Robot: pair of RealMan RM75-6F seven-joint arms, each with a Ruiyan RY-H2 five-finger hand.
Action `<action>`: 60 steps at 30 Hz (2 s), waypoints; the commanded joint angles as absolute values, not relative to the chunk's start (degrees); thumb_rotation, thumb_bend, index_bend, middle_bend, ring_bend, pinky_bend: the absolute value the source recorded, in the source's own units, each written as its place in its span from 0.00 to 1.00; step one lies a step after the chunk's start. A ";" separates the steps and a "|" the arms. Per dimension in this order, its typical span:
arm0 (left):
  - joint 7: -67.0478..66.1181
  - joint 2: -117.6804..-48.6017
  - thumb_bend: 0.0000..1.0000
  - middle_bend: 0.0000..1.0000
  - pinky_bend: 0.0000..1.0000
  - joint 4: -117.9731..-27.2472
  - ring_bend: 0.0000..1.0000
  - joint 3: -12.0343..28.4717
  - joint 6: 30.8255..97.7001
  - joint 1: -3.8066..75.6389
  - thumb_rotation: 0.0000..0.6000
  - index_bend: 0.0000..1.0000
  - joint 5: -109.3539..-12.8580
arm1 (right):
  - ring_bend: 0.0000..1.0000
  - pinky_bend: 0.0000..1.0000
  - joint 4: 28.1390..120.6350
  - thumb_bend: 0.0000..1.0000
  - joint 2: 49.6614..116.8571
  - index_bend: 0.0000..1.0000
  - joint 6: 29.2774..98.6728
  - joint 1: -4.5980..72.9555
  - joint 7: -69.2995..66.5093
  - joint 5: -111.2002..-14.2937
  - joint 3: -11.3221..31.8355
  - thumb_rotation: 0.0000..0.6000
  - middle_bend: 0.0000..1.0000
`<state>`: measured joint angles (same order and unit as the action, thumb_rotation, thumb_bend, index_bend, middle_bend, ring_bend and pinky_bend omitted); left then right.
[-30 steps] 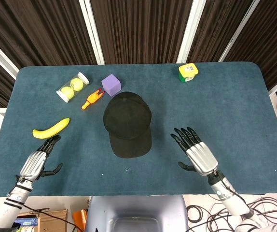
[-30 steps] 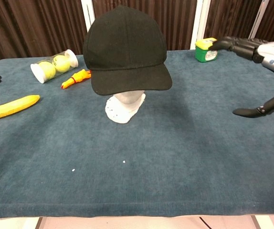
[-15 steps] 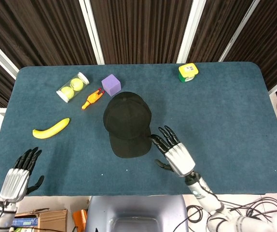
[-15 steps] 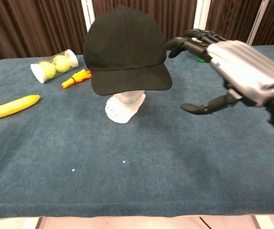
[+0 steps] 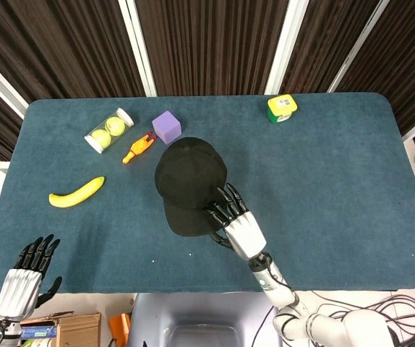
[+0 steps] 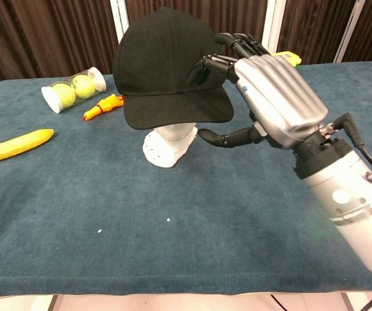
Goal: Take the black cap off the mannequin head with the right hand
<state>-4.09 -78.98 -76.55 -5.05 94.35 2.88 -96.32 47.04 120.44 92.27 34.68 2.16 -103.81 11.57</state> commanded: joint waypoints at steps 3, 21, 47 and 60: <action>-4.15 -79.15 0.35 0.05 0.14 -76.27 0.05 -4.85 94.46 2.68 1.00 0.00 -96.60 | 0.11 0.12 41.28 0.13 124.23 0.43 95.01 36.64 -1.64 -102.56 12.24 1.00 0.40; -4.78 -79.07 0.35 0.06 0.14 -76.28 0.05 -4.02 94.36 2.08 1.00 0.00 -96.80 | 0.35 0.37 29.57 0.26 129.30 0.66 98.26 41.27 -7.52 -98.13 13.74 1.00 0.57; -3.89 -78.82 0.35 0.08 0.14 -75.59 0.05 -3.35 94.52 1.34 1.00 0.00 -96.72 | 0.63 0.64 19.75 0.37 128.37 0.99 108.90 50.09 -7.90 -97.51 12.40 1.00 0.84; -3.54 -78.96 0.35 0.08 0.14 -75.38 0.05 -2.98 94.30 1.27 1.00 0.00 -96.51 | 0.64 0.65 23.32 0.37 119.49 1.00 110.83 59.26 4.93 -99.16 12.45 1.00 0.85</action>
<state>-3.53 -78.95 -75.37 -2.98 94.31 1.26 -96.50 21.99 121.41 110.53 57.64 2.38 -98.63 12.47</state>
